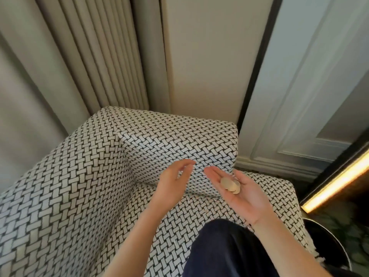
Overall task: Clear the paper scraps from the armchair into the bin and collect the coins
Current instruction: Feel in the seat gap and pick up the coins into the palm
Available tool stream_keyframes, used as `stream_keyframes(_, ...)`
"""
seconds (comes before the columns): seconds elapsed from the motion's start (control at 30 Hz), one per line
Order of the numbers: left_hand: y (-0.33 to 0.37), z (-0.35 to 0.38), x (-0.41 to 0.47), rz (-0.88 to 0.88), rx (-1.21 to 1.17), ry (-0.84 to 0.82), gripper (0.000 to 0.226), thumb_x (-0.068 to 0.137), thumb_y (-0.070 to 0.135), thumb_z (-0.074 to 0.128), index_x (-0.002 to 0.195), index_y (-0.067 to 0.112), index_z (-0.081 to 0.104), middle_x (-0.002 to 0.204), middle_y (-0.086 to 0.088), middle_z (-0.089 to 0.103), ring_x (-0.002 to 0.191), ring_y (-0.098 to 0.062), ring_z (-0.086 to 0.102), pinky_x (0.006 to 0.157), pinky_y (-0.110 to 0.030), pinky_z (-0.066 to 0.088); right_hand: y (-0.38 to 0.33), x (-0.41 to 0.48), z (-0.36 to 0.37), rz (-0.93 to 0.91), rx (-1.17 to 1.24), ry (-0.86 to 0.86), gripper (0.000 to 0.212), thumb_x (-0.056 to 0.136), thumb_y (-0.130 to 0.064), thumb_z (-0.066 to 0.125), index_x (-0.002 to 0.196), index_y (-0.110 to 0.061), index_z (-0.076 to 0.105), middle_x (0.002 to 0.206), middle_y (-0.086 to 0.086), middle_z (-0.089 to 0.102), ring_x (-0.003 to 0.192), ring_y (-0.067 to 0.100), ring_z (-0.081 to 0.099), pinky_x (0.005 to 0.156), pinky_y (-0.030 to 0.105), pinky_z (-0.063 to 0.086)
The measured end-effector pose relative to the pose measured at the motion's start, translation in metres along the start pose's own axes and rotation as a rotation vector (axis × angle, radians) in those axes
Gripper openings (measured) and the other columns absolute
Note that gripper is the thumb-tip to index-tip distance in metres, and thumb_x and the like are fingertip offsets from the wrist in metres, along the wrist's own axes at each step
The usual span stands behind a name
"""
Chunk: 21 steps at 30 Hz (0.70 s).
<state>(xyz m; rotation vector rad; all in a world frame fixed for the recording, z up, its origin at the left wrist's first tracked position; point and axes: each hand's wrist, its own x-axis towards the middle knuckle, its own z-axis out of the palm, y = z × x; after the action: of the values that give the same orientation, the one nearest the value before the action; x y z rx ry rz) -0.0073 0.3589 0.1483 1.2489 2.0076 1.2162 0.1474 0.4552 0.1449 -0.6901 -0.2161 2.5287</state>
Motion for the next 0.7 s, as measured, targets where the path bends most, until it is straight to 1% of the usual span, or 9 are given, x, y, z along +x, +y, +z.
stream_keyframes(0.13,0.026,0.002,0.044,0.079,-0.056,0.009,0.036,0.098,0.036,0.04,0.133,0.029,0.048,0.13,0.021,0.045,0.121,0.006,0.036,0.099,-0.017,0.027,-0.04,0.009,0.035,-0.092,0.013,0.01,0.053,0.1,-0.027,0.035,0.125,0.02,0.04,0.126,0.043,0.046,0.12,0.048,0.047,0.103,0.049,0.039)
stream_keyframes(0.2,0.034,0.002,0.068,0.107,-0.071,-0.016,0.043,0.094,0.038,0.048,0.136,0.032,0.043,0.13,0.025,0.037,0.124,0.007,0.028,0.101,-0.019,0.023,-0.055,0.016,0.049,-0.114,-0.018,0.005,0.055,0.1,-0.028,0.035,0.125,0.021,0.038,0.128,0.043,0.044,0.122,0.049,0.044,0.106,0.05,0.036)
stream_keyframes(0.27,0.033,-0.001,0.085,0.089,-0.044,-0.032,0.056,0.089,0.042,0.056,0.14,0.035,0.035,0.138,0.024,0.03,0.13,0.003,0.022,0.106,-0.024,0.02,-0.062,0.025,0.06,-0.111,-0.014,0.022,0.057,0.101,-0.029,0.035,0.126,0.022,0.036,0.13,0.043,0.042,0.125,0.047,0.042,0.108,0.048,0.034)
stream_keyframes(0.33,0.03,-0.002,0.114,0.054,0.014,-0.044,0.067,0.084,0.047,0.06,0.142,0.039,0.028,0.152,0.014,0.018,0.141,-0.007,0.013,0.114,-0.035,0.015,-0.075,0.04,0.069,-0.11,-0.047,0.035,0.059,0.101,-0.03,0.035,0.128,0.023,0.035,0.132,0.042,0.04,0.128,0.046,0.04,0.11,0.047,0.033)
stream_keyframes(0.4,0.028,-0.001,0.139,-0.049,0.085,-0.105,0.081,0.079,0.056,0.06,0.146,0.04,0.017,0.158,0.006,0.002,0.145,-0.015,-0.002,0.117,-0.046,0.003,-0.089,0.06,0.078,-0.098,-0.105,0.053,0.061,0.101,-0.031,0.037,0.129,0.023,0.034,0.132,0.042,0.039,0.128,0.047,0.039,0.109,0.046,0.034)
stream_keyframes(0.43,0.025,0.0,0.144,-0.088,0.159,-0.162,0.088,0.076,0.06,0.059,0.147,0.039,0.01,0.158,0.005,-0.003,0.145,-0.015,-0.008,0.116,-0.047,-0.004,-0.091,0.068,0.079,-0.084,-0.135,0.08,0.062,0.1,-0.032,0.037,0.129,0.023,0.034,0.132,0.042,0.04,0.127,0.047,0.04,0.109,0.046,0.035)
stream_keyframes(0.5,0.021,0.007,0.156,-0.07,0.317,-0.234,0.097,0.073,0.067,0.056,0.148,0.038,0.002,0.157,0.006,-0.008,0.143,-0.011,-0.016,0.114,-0.045,-0.014,-0.101,0.088,0.084,-0.067,-0.222,0.084,0.061,0.1,-0.033,0.037,0.126,0.023,0.037,0.129,0.041,0.042,0.125,0.046,0.041,0.108,0.044,0.037)
stream_keyframes(0.57,0.017,0.012,0.16,-0.051,0.405,-0.251,0.103,0.069,0.074,0.054,0.148,0.038,-0.001,0.157,0.005,-0.009,0.142,-0.009,-0.018,0.114,-0.046,-0.017,-0.104,0.102,0.087,-0.055,-0.277,0.089,0.06,0.1,-0.033,0.038,0.124,0.022,0.039,0.127,0.041,0.044,0.123,0.044,0.044,0.104,0.043,0.04)
stream_keyframes(0.7,0.007,0.014,0.171,-0.076,0.506,-0.262,0.111,0.064,0.082,0.049,0.149,0.033,-0.004,0.157,0.005,-0.011,0.141,-0.007,-0.02,0.114,-0.047,-0.015,-0.102,0.13,0.093,-0.006,-0.426,0.003,0.063,0.097,-0.039,0.043,0.122,0.018,0.048,0.121,0.035,0.056,0.117,0.037,0.055,0.1,0.039,0.045)
